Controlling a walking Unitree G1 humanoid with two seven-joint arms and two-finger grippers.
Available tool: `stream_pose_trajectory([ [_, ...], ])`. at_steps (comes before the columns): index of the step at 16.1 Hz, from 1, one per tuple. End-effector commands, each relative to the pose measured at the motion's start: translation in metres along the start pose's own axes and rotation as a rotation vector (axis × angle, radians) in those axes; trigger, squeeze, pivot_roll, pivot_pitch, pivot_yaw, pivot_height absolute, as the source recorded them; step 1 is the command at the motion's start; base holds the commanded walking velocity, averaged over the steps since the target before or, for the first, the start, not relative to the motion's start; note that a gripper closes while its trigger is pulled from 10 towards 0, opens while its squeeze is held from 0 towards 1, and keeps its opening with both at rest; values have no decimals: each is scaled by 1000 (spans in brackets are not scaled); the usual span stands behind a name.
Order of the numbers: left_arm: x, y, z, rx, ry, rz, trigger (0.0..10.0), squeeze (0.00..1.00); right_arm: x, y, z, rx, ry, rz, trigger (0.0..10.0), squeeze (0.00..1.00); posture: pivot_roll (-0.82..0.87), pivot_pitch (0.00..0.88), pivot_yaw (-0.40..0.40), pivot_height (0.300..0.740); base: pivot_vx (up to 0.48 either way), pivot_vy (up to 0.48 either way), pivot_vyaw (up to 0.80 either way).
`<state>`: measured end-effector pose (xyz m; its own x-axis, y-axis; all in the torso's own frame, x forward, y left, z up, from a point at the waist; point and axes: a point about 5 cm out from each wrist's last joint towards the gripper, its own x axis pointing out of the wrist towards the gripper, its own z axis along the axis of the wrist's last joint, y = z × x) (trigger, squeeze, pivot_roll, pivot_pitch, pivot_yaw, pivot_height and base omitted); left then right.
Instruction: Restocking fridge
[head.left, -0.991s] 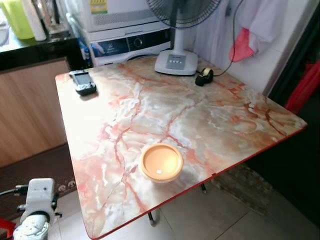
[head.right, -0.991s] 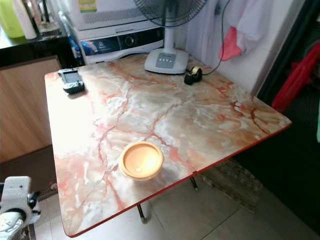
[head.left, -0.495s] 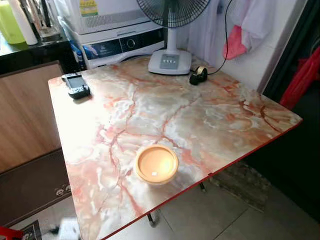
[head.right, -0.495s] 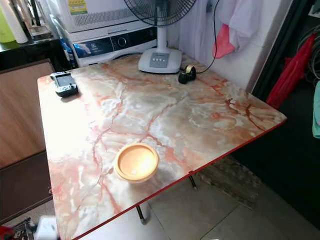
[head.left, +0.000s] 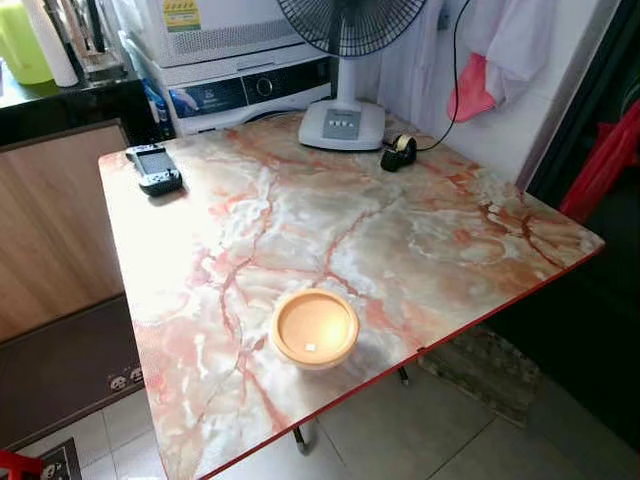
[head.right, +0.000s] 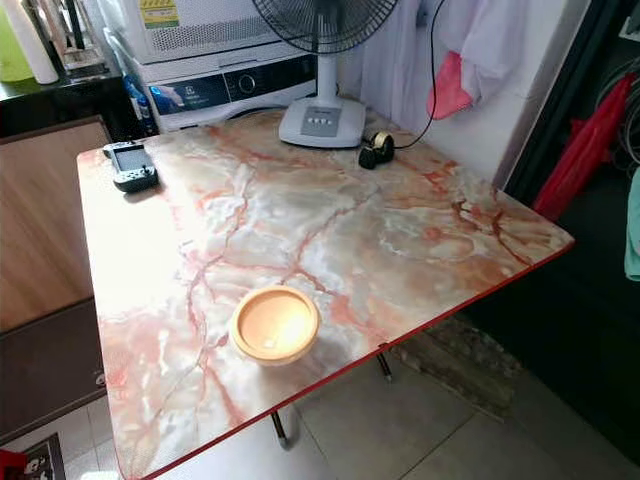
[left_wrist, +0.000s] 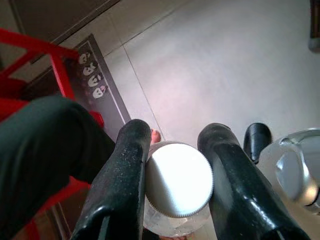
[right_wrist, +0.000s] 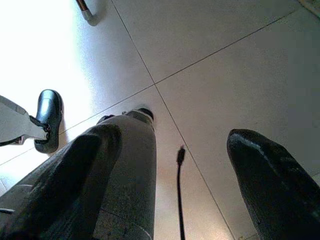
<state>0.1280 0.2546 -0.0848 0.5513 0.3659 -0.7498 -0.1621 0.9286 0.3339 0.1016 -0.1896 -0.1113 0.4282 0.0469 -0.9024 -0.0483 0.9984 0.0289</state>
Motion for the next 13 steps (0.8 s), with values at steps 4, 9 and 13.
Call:
stream_pose_trajectory([
  [4, 4, -10, 13, -19, -36, -36, 10000, 0, -2, 0, -10, 27, 27, 1, 10000, 0, 134, 13, -35, 740, -204, 0, 0],
  [9, 3, -15, 8, -9, -6, -71, 10000, 0, -2, 1, -10, 36, 24, -2, 10000, 0, 127, 4, -25, 740, -341, 0, 0],
  [13, 3, -17, 4, -2, 18, -80, 10000, 0, -2, 0, -9, 39, 23, -6, 10000, 0, 118, 0, -24, 740, -373, 0, 0],
])
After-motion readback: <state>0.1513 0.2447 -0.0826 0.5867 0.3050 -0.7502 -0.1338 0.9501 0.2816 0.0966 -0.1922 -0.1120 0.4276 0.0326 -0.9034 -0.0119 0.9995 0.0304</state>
